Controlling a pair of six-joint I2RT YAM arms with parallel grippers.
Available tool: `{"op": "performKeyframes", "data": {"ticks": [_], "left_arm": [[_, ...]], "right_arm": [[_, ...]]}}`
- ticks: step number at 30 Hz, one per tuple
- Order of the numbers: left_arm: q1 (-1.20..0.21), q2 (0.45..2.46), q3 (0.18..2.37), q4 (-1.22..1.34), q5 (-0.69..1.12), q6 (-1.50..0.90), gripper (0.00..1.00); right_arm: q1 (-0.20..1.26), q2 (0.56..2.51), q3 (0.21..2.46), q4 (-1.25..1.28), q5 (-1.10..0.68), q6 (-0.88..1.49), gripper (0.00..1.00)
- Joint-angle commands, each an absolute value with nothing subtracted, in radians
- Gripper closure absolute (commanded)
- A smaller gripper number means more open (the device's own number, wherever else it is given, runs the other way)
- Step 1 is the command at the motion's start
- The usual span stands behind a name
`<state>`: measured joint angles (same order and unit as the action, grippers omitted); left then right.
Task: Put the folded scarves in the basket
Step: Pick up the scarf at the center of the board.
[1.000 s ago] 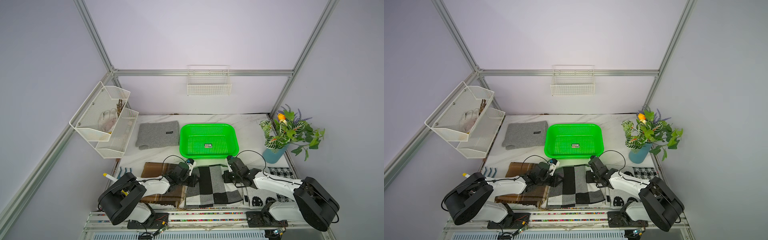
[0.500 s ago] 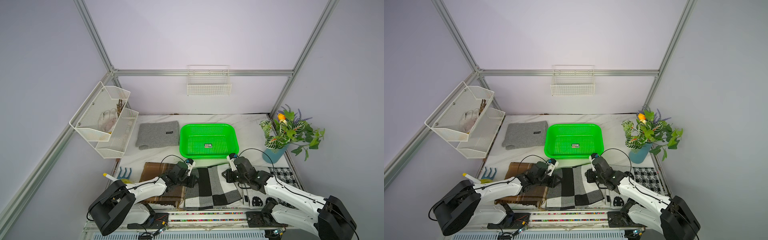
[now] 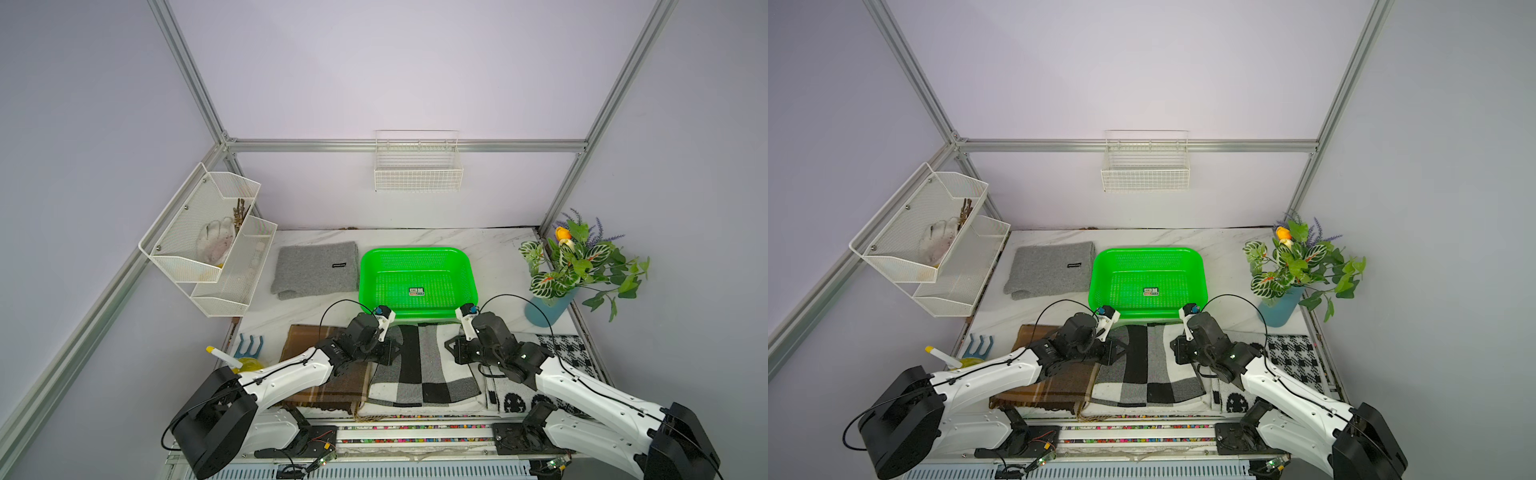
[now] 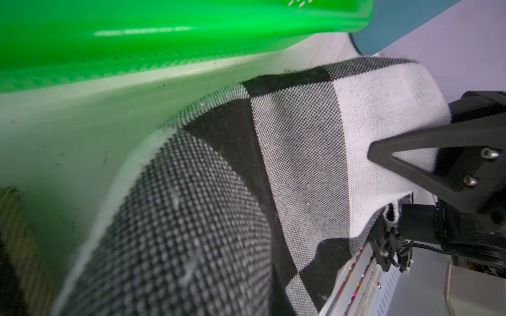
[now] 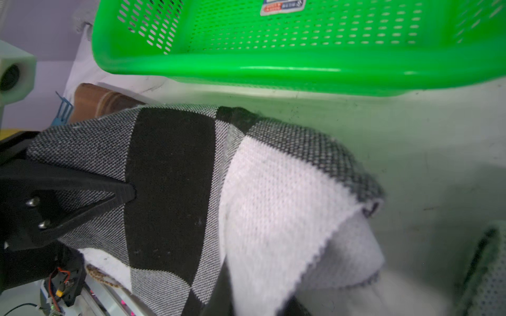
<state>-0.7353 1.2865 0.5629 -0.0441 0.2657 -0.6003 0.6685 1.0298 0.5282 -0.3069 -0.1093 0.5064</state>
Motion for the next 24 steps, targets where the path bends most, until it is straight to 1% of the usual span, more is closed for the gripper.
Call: {"op": "performKeyframes", "data": {"ticks": [1,6,8,9,10,11,13,16,17,19,20,24], "left_arm": [[-0.736,1.329,0.548,0.022,0.269,-0.587,1.00],[-0.735,1.362,0.552,0.019,0.264,-0.580,1.00],[-0.735,1.378,0.550,0.025,0.261,-0.576,1.00],[-0.735,1.387,0.546,0.031,0.260,-0.575,1.00],[-0.735,1.396,0.543,0.035,0.263,-0.575,1.00],[-0.735,1.404,0.543,0.033,0.265,-0.573,1.00],[-0.735,1.405,0.540,0.032,0.265,-0.569,1.00],[-0.735,1.404,0.532,0.035,0.253,-0.566,1.00],[-0.735,1.404,0.530,0.036,0.253,-0.566,1.00],[-0.735,1.405,0.525,0.038,0.254,-0.566,1.00],[-0.735,1.436,0.523,0.043,0.260,-0.566,1.00],[-0.735,1.464,0.521,0.066,0.282,-0.573,1.00]], "right_arm": [[0.671,1.106,0.528,-0.292,-0.083,0.480,1.00],[0.671,1.210,0.510,-0.290,-0.012,0.483,1.00],[0.670,1.234,0.502,-0.294,0.043,0.494,0.90],[0.670,1.239,0.495,-0.289,0.057,0.497,0.82],[0.671,1.243,0.493,-0.287,0.061,0.501,0.68],[0.670,1.247,0.498,-0.291,0.043,0.496,0.61],[0.670,1.247,0.496,-0.284,0.001,0.499,0.53],[0.666,1.252,0.490,-0.284,-0.015,0.505,0.45],[0.665,1.259,0.488,-0.283,-0.021,0.509,0.41],[0.664,1.279,0.486,-0.276,-0.050,0.507,0.40],[0.663,1.295,0.486,-0.269,-0.066,0.505,0.40],[0.666,1.326,0.473,-0.236,-0.108,0.502,0.44]]}}
